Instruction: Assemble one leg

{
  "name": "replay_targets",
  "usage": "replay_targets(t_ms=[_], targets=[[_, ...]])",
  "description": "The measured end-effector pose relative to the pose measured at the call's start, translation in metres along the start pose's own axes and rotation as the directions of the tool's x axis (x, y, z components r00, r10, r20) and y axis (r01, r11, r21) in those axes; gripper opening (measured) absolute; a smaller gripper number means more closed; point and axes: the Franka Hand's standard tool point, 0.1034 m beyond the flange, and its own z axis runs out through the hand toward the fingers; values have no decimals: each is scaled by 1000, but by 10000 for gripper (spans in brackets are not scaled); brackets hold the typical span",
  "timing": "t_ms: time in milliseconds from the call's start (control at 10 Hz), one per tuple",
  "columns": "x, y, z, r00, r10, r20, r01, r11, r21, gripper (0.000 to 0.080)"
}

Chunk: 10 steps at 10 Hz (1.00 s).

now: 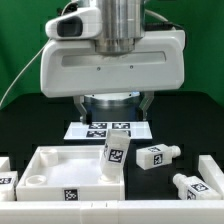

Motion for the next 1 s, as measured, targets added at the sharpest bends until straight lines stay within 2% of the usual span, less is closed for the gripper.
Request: replay_targets(t_ms=[500, 900, 1000], targets=[[-3, -4, 15, 1000, -4, 16, 4, 1000, 3, 649], [-5, 0, 22, 1000, -22, 17, 22, 1000, 3, 649], [-5, 0, 22, 1000, -23, 17, 23, 1000, 3, 506]])
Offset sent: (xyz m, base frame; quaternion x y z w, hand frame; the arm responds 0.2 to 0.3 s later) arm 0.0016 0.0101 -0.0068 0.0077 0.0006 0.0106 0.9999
